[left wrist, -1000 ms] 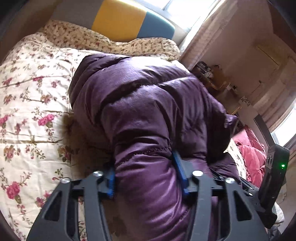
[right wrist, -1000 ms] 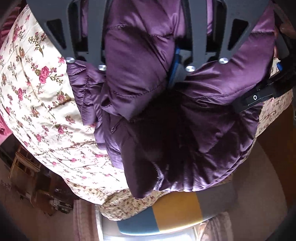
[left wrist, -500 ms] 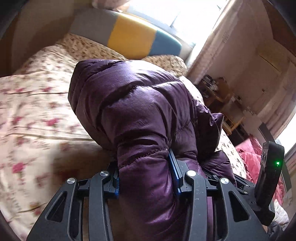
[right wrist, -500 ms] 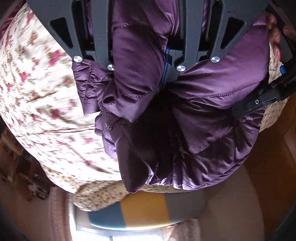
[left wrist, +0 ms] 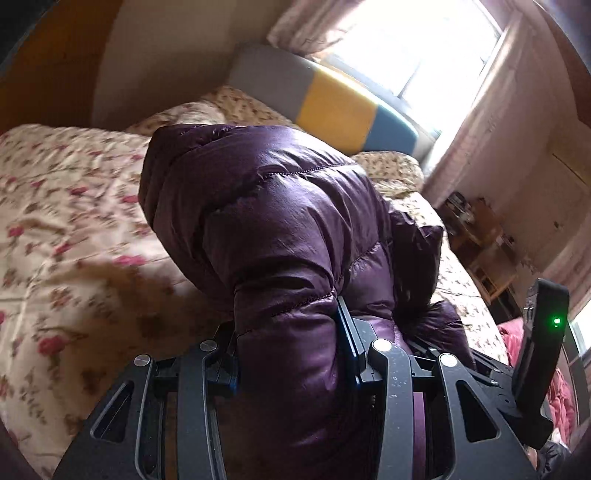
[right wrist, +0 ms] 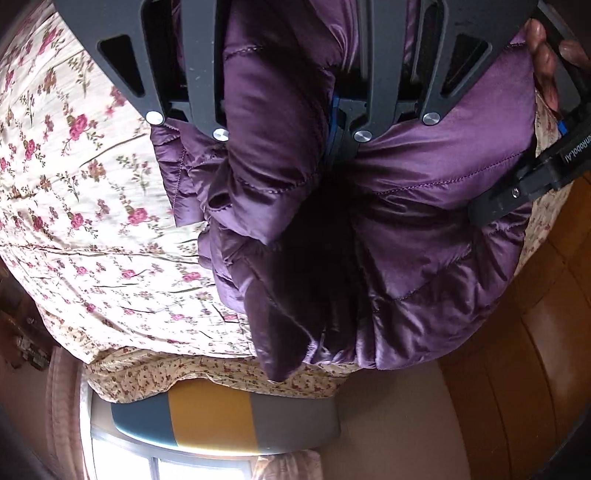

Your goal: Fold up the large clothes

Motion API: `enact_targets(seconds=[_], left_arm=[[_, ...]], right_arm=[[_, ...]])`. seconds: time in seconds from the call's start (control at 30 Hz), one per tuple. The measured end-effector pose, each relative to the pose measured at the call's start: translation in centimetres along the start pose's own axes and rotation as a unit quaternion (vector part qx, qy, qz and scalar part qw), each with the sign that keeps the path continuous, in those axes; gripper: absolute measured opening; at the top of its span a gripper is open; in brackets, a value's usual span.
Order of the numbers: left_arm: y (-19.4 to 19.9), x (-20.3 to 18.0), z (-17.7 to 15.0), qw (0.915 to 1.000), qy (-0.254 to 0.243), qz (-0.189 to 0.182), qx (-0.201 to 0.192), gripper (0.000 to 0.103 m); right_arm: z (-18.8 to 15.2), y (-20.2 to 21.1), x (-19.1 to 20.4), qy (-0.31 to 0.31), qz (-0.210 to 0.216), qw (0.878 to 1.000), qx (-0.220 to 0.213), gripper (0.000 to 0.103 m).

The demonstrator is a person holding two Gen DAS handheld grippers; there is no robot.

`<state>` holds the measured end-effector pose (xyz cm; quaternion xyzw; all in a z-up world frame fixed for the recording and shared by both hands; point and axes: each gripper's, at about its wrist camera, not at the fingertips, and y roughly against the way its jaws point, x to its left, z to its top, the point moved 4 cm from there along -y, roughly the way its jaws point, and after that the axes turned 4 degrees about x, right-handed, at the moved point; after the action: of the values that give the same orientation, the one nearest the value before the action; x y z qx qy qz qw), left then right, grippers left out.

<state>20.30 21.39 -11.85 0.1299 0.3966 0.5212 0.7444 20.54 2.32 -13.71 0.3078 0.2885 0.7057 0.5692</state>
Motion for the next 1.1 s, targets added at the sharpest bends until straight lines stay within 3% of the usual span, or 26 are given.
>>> enact_targets(seconds=[0.13,0.2,0.3,0.57,0.7,0.83,1.1], left_arm=[[-0.9,1.3,-1.0,0.9996,0.022,0.016,0.011,0.046],[-1.3,1.2,-1.5,0.9991,0.025,0.033,0.01,0.055],[-1.8,1.3,-2.0,0.9979,0.031,0.056,0.007,0.059],[-0.8,1.2,-2.3,0.9957,0.039,0.084,-0.004,0.061],[-0.6,1.0,-2.2,0.994,0.034,0.104,-0.006,0.065],[-0.9,0.2,-2.3,0.9914,0.003,0.13,-0.007,0.065],[-1.2,0.4,-2.4,0.9903,-0.008,0.138,-0.009,0.065]], right_arm=[[-0.8,-1.0,0.4,0.005,-0.019,1.0,-0.003,0.033],[-1.5,-1.8,0.0,0.006,-0.023,1.0,-0.005,0.036],[-1.9,-2.6,-0.9,0.001,-0.021,1.0,-0.01,0.038],[-1.3,-1.0,-1.4,-0.007,-0.024,0.999,-0.02,0.049],[-1.1,0.1,-1.6,-0.001,-0.068,0.997,-0.03,0.057],[-1.9,0.1,-1.3,0.004,-0.106,0.994,-0.031,0.057],[-2.1,0.5,-1.5,-0.004,-0.115,0.993,-0.031,0.058]])
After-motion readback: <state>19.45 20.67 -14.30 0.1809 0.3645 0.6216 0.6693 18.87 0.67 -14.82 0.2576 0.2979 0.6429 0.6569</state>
